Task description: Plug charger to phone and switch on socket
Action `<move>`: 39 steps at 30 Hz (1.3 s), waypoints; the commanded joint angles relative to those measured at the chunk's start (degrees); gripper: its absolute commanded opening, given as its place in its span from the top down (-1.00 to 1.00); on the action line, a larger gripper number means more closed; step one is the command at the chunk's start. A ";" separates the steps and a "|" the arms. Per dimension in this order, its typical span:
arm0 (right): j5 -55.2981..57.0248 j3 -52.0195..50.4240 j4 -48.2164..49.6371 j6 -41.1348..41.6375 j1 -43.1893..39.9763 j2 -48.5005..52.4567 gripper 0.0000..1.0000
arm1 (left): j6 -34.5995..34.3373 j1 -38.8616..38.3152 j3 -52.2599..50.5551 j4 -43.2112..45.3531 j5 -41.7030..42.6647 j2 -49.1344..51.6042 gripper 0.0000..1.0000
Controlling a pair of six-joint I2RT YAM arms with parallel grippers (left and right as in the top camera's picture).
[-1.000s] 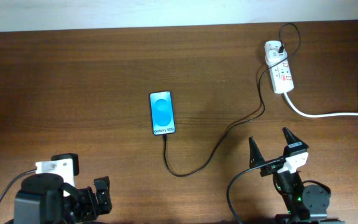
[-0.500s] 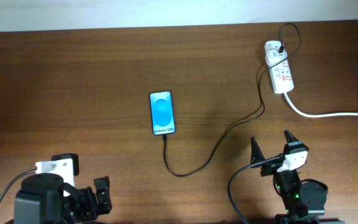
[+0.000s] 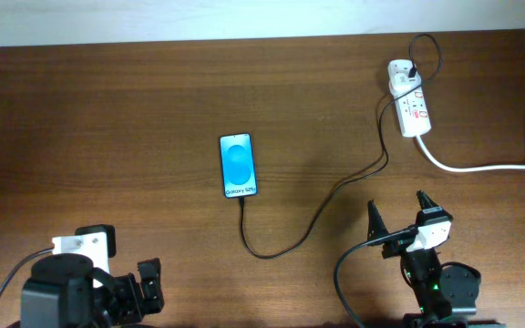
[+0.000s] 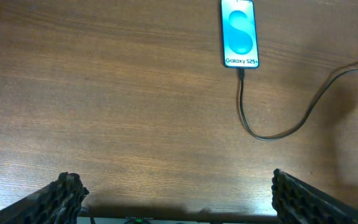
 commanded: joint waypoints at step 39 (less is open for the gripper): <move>0.72 -0.31 -0.37 0.66 -0.37 -0.44 -0.96 | 16.31 6.56 -58.34 73.83 5.20 -37.29 -0.99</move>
